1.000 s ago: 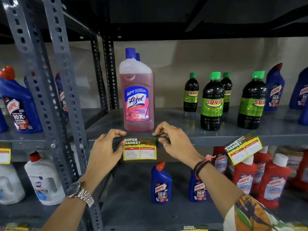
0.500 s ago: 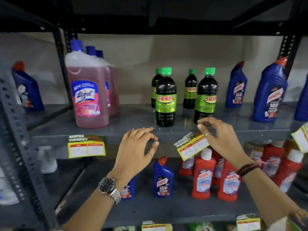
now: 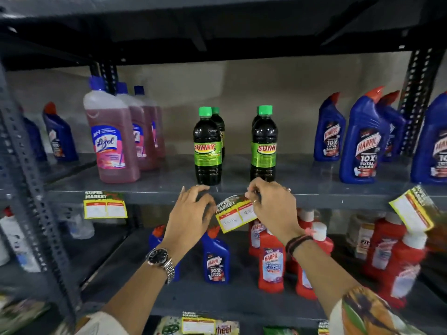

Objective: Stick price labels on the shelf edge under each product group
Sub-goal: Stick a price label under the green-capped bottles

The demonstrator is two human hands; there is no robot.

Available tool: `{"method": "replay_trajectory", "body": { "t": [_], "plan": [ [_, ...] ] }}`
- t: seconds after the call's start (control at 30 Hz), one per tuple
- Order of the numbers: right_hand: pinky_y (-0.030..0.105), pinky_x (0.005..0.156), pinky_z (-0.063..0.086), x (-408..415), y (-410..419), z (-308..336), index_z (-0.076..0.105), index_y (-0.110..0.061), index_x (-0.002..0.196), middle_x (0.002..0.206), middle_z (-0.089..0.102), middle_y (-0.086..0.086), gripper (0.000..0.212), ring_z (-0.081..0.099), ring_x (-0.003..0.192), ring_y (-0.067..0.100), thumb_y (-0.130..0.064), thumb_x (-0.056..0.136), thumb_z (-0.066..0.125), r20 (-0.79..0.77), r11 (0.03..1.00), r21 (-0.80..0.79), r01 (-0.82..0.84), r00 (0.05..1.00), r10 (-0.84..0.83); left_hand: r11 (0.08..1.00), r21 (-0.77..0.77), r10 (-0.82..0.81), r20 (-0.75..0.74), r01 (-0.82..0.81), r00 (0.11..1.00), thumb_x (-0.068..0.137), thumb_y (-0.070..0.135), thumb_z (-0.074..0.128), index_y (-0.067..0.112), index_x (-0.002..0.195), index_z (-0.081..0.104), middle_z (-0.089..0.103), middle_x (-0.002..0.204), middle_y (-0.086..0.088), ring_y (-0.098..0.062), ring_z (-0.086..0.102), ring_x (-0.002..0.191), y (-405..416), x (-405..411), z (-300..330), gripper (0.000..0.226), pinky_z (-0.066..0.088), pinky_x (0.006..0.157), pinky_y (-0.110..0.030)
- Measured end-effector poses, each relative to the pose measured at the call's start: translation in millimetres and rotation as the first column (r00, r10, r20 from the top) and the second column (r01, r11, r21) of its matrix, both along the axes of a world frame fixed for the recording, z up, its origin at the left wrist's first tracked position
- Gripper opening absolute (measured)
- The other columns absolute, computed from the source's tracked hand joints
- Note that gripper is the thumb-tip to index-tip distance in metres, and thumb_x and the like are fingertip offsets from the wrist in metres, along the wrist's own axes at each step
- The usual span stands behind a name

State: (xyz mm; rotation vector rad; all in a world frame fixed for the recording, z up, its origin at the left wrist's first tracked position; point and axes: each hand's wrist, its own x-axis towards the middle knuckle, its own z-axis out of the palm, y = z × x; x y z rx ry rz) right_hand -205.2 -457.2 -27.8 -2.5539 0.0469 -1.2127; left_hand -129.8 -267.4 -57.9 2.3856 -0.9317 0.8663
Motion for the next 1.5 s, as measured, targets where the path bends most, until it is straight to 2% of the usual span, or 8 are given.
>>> {"method": "replay_trajectory", "body": {
  "t": [0.13, 0.2, 0.27, 0.6, 0.8, 1.17, 1.33, 1.5],
  "plan": [
    [0.027, 0.051, 0.037, 0.8, -1.8, -0.6, 0.058, -0.02, 0.078, 0.065, 0.06, -0.005, 0.014, 0.058, 0.061, 0.021, -0.006, 0.079, 0.061, 0.013, 1.0, -0.02, 0.02, 1.0, -0.02, 0.999, -0.028, -0.033, -0.02, 0.033, 0.999, 0.096, 0.022, 0.049, 0.015, 0.098, 0.056, 0.056, 0.122, -0.002, -0.021, 0.056, 0.112, -1.3, 0.0, 1.2, 0.01, 0.025, 0.114, -0.039],
    [0.026, 0.051, 0.036, 2.7, -4.0, -0.5, 0.057, -0.021, 0.08, 0.068, 0.064, -0.005, 0.017, 0.057, 0.059, 0.02, -0.004, 0.078, 0.057, 0.004, 0.999, 0.028, 0.025, 1.0, -0.025, 0.994, -0.091, -0.066, -0.044, 0.061, 0.997, 0.098, 0.027, 0.044, 0.019, 0.098, 0.05, 0.06, 0.115, 0.002, -0.016, 0.058, 0.099, -3.0, -1.9, 5.5, 0.01, 0.046, 0.091, -0.034],
    [0.025, 0.052, 0.035, 5.0, -8.4, -0.9, 0.055, -0.022, 0.082, 0.072, 0.066, -0.007, 0.019, 0.057, 0.062, 0.016, -0.004, 0.078, 0.056, 0.005, 0.996, 0.088, -0.007, 1.0, 0.006, 0.99, -0.122, -0.077, -0.06, 0.069, 0.995, 0.097, 0.03, 0.043, 0.023, 0.094, 0.046, 0.062, 0.11, 0.005, -0.012, 0.058, 0.09, -5.8, -2.1, 10.7, 0.008, 0.048, 0.071, -0.029],
    [0.025, 0.088, 0.034, 7.5, -22.9, -24.2, 0.058, -0.023, 0.071, 0.128, 0.055, -0.005, 0.013, 0.043, 0.114, 0.008, -0.017, 0.08, 0.066, -0.064, 0.992, -0.005, -0.125, 0.99, 0.124, 0.989, -0.011, -0.145, 0.1, 0.146, 0.984, 0.09, 0.028, 0.056, 0.023, 0.089, 0.055, 0.057, 0.122, 0.006, -0.007, 0.048, 0.118, 3.5, 17.1, -4.8, 0.005, 0.029, 0.114, -0.04],
    [0.027, 0.082, 0.041, 9.6, -19.3, -19.5, 0.059, -0.023, 0.074, 0.116, 0.06, -0.006, 0.011, 0.043, 0.099, 0.002, -0.015, 0.081, 0.064, 0.003, 0.988, 0.068, -0.136, 0.991, 0.136, 0.982, -0.082, -0.17, 0.015, 0.171, 0.985, 0.092, 0.038, 0.048, 0.03, 0.09, 0.052, 0.056, 0.119, 0.013, -0.002, 0.05, 0.108, 3.3, 26.2, 0.4, 0.009, 0.027, 0.098, -0.018],
    [0.037, 0.073, 0.05, 16.9, -14.0, -18.6, 0.052, -0.026, 0.084, 0.089, 0.061, -0.01, 0.019, 0.049, 0.086, 0.009, -0.021, 0.078, 0.069, 0.083, 0.979, 0.184, -0.087, 0.994, 0.073, 0.96, -0.225, -0.169, 0.02, 0.169, 0.985, 0.085, 0.039, 0.058, 0.025, 0.095, 0.051, 0.063, 0.102, 0.014, 0.0, 0.048, 0.087, -7.7, 38.2, 3.1, 0.018, 0.035, 0.087, -0.022],
    [0.034, 0.073, 0.04, 25.6, -5.5, -20.7, 0.056, -0.026, 0.092, 0.085, 0.057, -0.014, 0.034, 0.05, 0.086, 0.013, -0.051, 0.072, 0.069, 0.125, 0.993, 0.116, 0.023, 0.991, -0.037, 0.963, -0.255, -0.078, 0.041, 0.086, 0.996, 0.079, 0.059, 0.058, 0.024, 0.099, 0.054, 0.064, 0.098, 0.012, -0.007, 0.053, 0.09, -19.7, 34.6, 2.7, 0.04, 0.034, 0.083, -0.023],
    [0.033, 0.076, 0.035, 28.6, -4.7, -21.1, 0.057, -0.028, 0.093, 0.088, 0.066, -0.012, 0.032, 0.053, 0.086, 0.013, -0.051, 0.074, 0.069, 0.092, 0.991, 0.131, 0.025, 0.995, -0.037, 0.953, -0.301, -0.033, 0.041, 0.044, 0.999, 0.078, 0.064, 0.057, 0.025, 0.095, 0.053, 0.063, 0.096, 0.014, -0.009, 0.052, 0.087, -27.9, 34.4, -0.7, 0.043, 0.03, 0.079, -0.022]
  ]
}}
